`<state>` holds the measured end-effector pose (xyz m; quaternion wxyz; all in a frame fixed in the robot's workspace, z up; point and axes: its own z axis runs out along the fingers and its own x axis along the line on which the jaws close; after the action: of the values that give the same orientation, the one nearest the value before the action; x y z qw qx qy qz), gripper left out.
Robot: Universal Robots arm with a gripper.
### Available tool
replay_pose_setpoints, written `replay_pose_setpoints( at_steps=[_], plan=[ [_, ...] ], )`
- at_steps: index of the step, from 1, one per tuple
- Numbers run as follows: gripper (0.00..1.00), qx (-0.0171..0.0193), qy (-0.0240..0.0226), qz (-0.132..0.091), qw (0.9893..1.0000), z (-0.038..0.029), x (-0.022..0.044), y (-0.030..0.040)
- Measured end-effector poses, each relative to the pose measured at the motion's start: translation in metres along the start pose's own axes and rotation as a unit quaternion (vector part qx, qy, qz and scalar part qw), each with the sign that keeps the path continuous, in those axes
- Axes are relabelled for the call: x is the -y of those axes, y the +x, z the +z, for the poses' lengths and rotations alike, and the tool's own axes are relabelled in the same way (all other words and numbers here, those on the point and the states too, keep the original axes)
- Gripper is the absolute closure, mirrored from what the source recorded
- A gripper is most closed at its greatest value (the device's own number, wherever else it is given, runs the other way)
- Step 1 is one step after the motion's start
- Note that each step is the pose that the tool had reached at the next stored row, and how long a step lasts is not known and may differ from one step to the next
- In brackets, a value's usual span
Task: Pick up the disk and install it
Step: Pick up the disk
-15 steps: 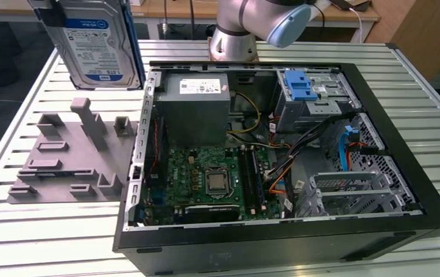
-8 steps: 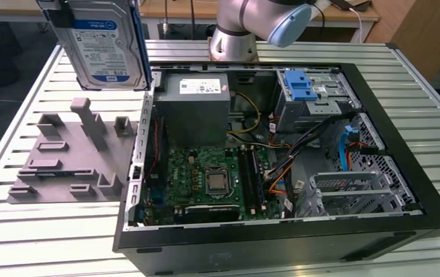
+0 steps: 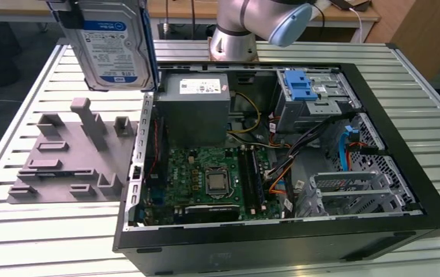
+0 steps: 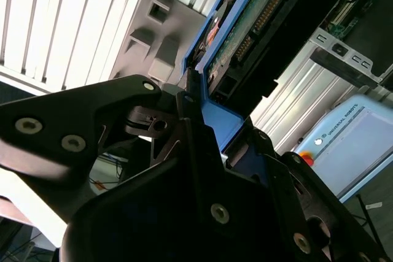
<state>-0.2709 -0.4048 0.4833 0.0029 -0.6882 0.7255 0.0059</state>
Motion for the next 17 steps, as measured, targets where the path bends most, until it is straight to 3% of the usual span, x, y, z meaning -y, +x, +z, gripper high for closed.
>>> replay_pose_setpoints(
  at_steps=[17],
  plan=[
    [0.64,0.0,0.0,0.0,1.0,-0.0001,0.0268,0.002]
  ],
)
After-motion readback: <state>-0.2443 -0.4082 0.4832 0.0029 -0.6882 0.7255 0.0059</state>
